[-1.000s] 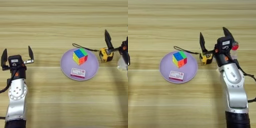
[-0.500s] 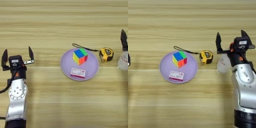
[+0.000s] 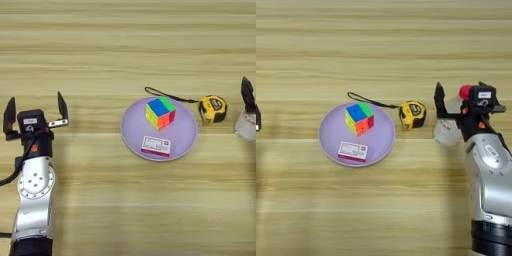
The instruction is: Move the objects on the table
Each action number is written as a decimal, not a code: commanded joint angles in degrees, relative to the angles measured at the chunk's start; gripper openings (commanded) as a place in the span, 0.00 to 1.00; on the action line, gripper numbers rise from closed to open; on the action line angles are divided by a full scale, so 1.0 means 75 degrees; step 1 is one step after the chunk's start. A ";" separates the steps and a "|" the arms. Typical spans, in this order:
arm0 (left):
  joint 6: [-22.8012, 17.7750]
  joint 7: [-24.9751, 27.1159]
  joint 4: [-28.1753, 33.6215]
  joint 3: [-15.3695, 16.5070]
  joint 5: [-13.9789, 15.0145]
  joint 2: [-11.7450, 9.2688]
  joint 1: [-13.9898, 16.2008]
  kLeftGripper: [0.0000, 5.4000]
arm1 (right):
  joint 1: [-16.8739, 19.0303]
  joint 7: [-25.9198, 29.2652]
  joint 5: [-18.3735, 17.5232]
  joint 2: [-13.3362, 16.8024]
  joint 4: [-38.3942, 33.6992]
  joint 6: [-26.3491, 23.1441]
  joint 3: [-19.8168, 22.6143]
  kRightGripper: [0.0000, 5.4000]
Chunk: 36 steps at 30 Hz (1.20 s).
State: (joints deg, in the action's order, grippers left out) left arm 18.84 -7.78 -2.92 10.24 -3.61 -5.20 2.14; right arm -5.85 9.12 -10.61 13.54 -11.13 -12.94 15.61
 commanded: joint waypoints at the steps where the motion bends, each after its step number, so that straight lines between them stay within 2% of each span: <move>1: -0.0035 0.0011 -0.0006 -0.0034 -0.0014 0.0009 0.0001 1.00 | -0.0131 -0.0020 0.0032 0.0123 0.0448 0.0045 0.0043 1.00; 15: -0.0018 0.0014 -0.0004 -0.0019 -0.0006 0.0008 0.0036 1.00 | -0.0302 -0.0041 0.0015 0.0170 0.1287 0.0341 0.0135 1.00; 20: -0.0013 0.0022 -0.0019 -0.0013 0.0001 0.0001 0.0037 1.00 | -0.0303 -0.0037 -0.0016 0.0166 0.1300 0.0387 0.0143 0.88; 25: 0.0000 0.0023 -0.0034 -0.0013 0.0001 0.0001 0.0041 1.00 | -0.0295 -0.0023 -0.0029 0.0152 0.1299 0.0411 0.0139 0.80; 30: -0.0002 0.0027 -0.0033 -0.0014 -0.0004 -0.0005 0.0037 1.00 | -0.0299 0.0000 -0.0042 0.0134 0.1313 0.0434 0.0110 0.68; 36: -0.0002 0.0020 -0.0036 -0.0011 -0.0009 -0.0005 0.0029 1.00 | -0.0288 0.0033 -0.0015 0.0137 0.1290 0.0493 0.0045 0.59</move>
State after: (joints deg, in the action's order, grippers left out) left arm 18.87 -7.72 -2.92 10.30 -3.59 -5.21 2.21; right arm -7.48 9.19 -10.73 14.08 -1.68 -9.90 16.18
